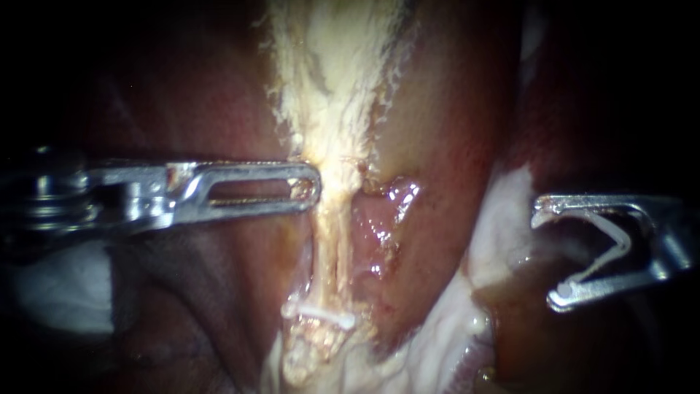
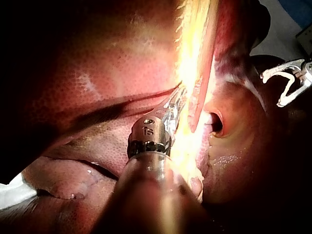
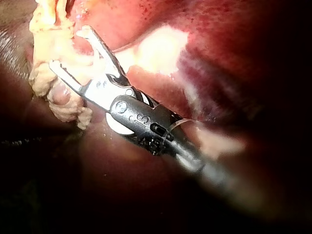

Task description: Clipping second clip left tube

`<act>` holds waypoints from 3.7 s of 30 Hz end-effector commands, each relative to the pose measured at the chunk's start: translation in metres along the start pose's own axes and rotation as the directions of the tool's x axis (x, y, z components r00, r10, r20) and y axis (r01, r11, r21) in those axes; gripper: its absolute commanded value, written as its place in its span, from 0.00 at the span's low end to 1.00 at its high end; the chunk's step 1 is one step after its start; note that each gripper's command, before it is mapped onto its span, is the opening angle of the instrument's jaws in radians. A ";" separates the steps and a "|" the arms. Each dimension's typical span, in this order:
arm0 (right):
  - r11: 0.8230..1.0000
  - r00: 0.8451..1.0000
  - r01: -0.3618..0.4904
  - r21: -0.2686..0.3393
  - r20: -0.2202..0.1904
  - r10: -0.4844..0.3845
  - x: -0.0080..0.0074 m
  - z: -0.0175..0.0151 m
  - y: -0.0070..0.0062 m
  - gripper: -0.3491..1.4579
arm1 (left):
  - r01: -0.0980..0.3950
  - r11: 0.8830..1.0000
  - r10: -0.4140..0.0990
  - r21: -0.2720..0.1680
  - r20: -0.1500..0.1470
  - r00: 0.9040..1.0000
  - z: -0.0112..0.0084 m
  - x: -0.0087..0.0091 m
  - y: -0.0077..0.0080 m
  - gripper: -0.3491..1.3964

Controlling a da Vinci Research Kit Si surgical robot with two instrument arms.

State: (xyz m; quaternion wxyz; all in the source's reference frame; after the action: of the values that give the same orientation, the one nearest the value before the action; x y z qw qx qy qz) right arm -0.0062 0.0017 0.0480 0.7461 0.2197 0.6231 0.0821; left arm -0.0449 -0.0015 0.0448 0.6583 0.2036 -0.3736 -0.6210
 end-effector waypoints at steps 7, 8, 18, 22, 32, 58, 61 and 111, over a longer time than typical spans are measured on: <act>1.000 1.000 0.000 0.000 0.000 0.000 0.0000 0.0001 -0.0001 0.52 | 0.001 1.000 -0.001 0.003 -0.005 1.000 -0.0012 -0.0002 -0.0004 0.00; 1.000 1.000 0.000 -0.001 0.000 0.000 0.0000 0.0001 -0.0001 0.52 | 0.003 1.000 -0.003 0.007 -0.009 1.000 -0.0020 -0.0005 -0.0006 0.00; 1.000 1.000 -0.003 0.002 -0.002 0.003 -0.0002 0.0011 -0.0003 0.52 | 0.012 1.000 -0.011 -0.019 0.010 1.000 -0.0082 -0.0023 -0.0009 0.00; 1.000 1.000 -0.023 0.007 -0.009 0.023 -0.0004 0.0026 -0.0005 0.52 | 0.011 1.000 -0.011 -0.020 0.011 1.000 -0.0085 -0.0023 -0.0007 0.00; 0.996 0.997 -0.072 0.050 0.008 0.071 -0.0017 0.0100 -0.0010 0.52 | 0.012 1.000 -0.012 -0.022 0.012 1.000 -0.0087 -0.0022 -0.0010 0.00; 0.972 0.972 -0.232 0.044 0.046 0.230 -0.0045 0.0224 0.0025 0.52 | 0.014 1.000 -0.014 -0.027 0.017 1.000 -0.0084 -0.0018 -0.0018 0.00; 0.971 0.971 -0.236 0.042 0.046 0.234 -0.0049 0.0233 0.0028 0.52 | 0.014 0.999 -0.014 -0.030 0.019 1.000 -0.0085 -0.0017 -0.0019 0.00; 0.963 0.973 -0.228 0.143 0.073 0.220 -0.0079 0.0313 0.0021 0.50 | 0.011 1.000 -0.010 -0.019 0.011 1.000 -0.0088 -0.0013 -0.0036 0.00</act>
State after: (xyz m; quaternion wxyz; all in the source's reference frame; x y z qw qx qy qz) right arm 0.0228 -0.0067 0.0600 0.7305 0.3468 0.5776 0.1118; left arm -0.0407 -0.0025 0.0362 0.6549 0.1961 -0.3706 -0.6288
